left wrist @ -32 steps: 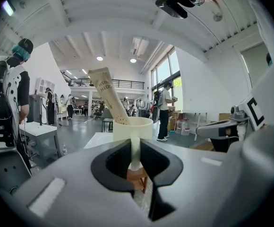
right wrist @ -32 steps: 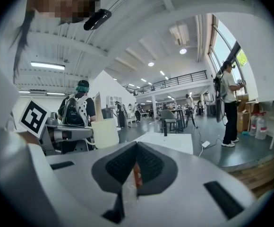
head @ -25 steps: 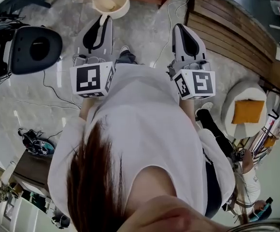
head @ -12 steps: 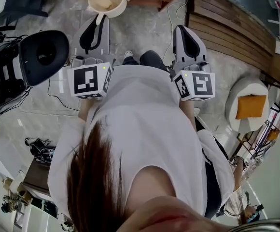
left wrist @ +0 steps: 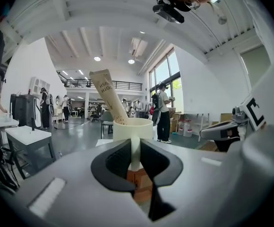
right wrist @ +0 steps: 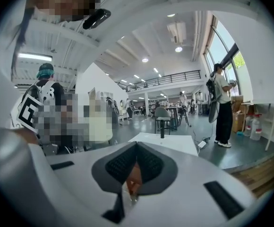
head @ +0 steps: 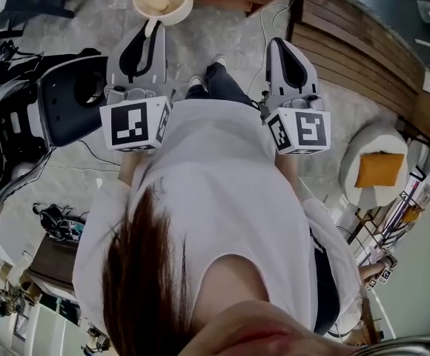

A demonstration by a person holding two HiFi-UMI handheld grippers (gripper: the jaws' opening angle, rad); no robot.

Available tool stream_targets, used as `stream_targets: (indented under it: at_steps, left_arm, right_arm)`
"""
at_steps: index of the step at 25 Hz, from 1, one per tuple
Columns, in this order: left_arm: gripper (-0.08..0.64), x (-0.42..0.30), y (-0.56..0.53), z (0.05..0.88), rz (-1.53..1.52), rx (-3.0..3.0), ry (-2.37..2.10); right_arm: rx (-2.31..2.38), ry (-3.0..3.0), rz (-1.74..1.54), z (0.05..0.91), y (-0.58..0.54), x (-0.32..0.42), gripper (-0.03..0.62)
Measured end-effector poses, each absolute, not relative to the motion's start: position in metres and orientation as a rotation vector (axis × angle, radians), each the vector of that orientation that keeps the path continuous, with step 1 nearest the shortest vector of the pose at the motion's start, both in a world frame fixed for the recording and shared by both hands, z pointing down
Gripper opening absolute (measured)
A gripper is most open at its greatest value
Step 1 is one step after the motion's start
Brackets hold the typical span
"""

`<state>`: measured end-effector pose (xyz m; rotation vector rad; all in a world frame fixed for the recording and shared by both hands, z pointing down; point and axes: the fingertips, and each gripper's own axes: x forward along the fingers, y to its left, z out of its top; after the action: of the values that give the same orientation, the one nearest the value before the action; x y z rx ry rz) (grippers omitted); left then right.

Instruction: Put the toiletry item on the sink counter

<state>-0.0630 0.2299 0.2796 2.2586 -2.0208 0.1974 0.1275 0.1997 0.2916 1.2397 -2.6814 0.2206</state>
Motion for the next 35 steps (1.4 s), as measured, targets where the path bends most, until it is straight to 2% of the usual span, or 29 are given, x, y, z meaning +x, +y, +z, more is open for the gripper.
stream_targets:
  at_steps: [18, 35]
  left_arm:
    - [0.049, -0.052, 0.162, 0.276, 0.182, 2.126, -2.184]
    - [0.049, -0.053, 0.144, 0.273, 0.202, 2.082, -2.218]
  right_arm:
    - [1.097, -2.748, 0.215, 0.291, 0.108, 0.146, 0.005]
    - [1.086, -2.774, 0.293, 0.288, 0.084, 0.150, 0.005]
